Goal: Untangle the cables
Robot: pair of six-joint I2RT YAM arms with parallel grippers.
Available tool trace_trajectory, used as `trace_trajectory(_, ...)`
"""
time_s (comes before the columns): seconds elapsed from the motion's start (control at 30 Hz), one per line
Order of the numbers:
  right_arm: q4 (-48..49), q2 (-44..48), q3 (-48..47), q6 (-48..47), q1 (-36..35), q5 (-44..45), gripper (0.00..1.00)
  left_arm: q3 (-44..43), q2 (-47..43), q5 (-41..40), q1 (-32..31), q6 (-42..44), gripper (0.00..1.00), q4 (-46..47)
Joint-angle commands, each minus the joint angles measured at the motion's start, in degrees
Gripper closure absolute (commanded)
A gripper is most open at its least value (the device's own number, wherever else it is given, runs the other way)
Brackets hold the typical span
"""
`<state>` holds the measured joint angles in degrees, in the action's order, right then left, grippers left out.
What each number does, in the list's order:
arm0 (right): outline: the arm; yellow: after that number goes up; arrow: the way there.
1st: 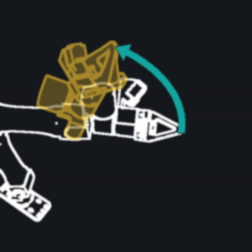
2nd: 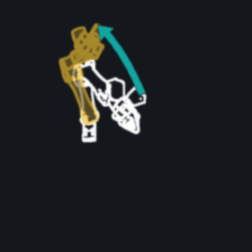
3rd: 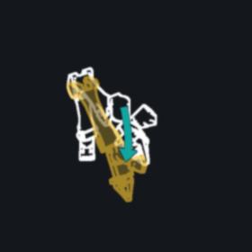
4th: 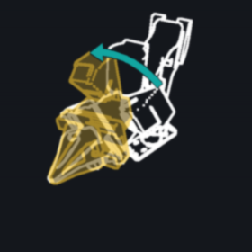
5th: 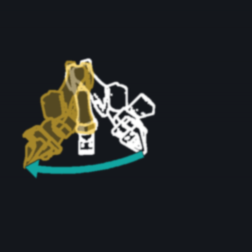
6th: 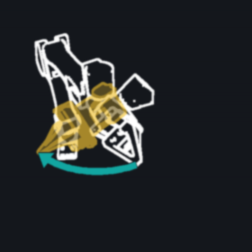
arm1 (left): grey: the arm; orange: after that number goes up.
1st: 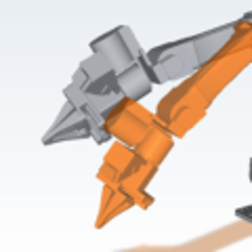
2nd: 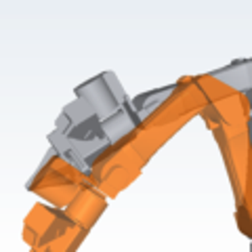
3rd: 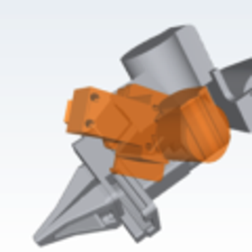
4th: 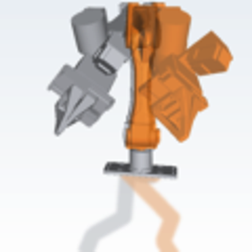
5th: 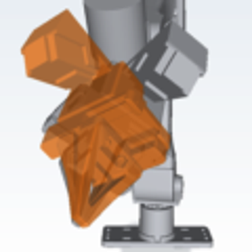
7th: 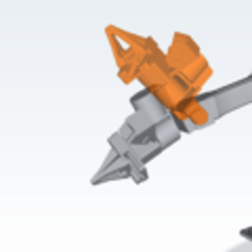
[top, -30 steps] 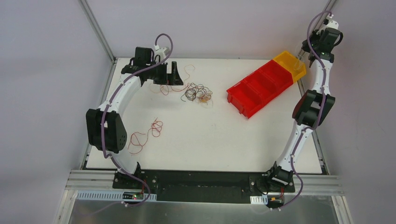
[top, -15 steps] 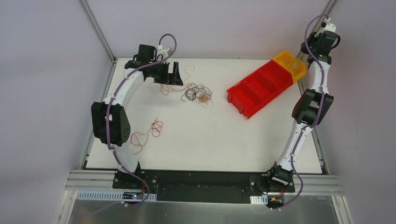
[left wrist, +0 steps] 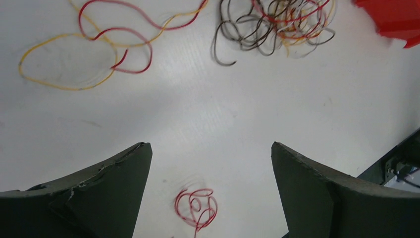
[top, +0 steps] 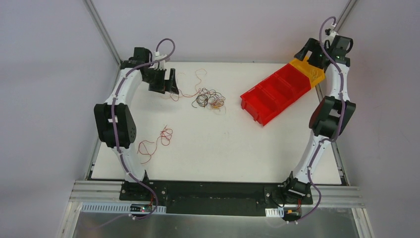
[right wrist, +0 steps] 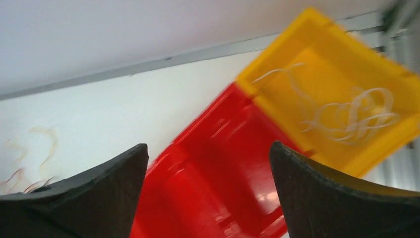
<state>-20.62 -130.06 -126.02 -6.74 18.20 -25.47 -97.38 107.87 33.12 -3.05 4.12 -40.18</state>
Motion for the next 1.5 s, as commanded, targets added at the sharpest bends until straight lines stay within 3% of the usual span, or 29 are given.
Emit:
trace_trajectory(0.0,-10.0,13.4,4.8,-1.6,-6.1,-10.8,0.03,-2.4,-2.8,3.7,5.6,20.8,0.05,-17.6)
trace_trajectory(0.1,-13.2,19.5,13.2,-3.1,-11.0,-14.2,0.02,6.5,-10.8,1.2,5.8,38.4,0.01,-28.2)
trace_trajectory(0.2,-13.7,26.3,22.5,-5.0,-16.3,-15.4,0.02,19.0,-18.2,-2.4,5.6,46.0,0.01,-29.3)
trace_trajectory(0.33,-11.0,31.8,32.6,-5.0,-21.5,-15.7,0.02,29.2,-20.2,-6.2,-0.1,44.6,0.01,-19.6)
trace_trajectory(0.5,-11.8,34.8,34.3,-2.6,-22.3,-15.4,0.02,37.3,-18.5,-13.7,-7.6,43.1,0.03,-4.8)
trace_trajectory(0.7,-11.7,39.7,36.5,-3.4,-21.3,-13.6,0.02,37.3,-12.0,-21.2,-12.3,40.0,0.29,2.1)
trace_trajectory(0.8,-11.1,42.5,38.1,-3.0,-20.0,-13.4,0.03,36.7,-10.9,-22.4,-14.1,38.9,0.53,3.5)
trace_trajectory(0.97,-6.2,47.0,41.6,0.8,-16.3,-14.9,0.07,33.8,-14.7,-13.3,-16.8,36.1,1.0,2.4)
trace_trajectory(1.13,-4.3,49.5,43.0,2.8,-15.6,-19.8,0.05,24.4,-19.6,8.3,-17.3,25.9,1.0,2.2)
trace_trajectory(1.23,-3.2,50.7,44.8,4.3,-17.9,-22.0,0.01,18.2,-19.6,14.6,-18.2,19.1,1.0,3.0)
trace_trajectory(1.47,2.4,53.1,48.9,6.6,-30.8,-24.7,0.01,8.7,-19.3,21.7,-19.5,8.7,1.0,7.5)
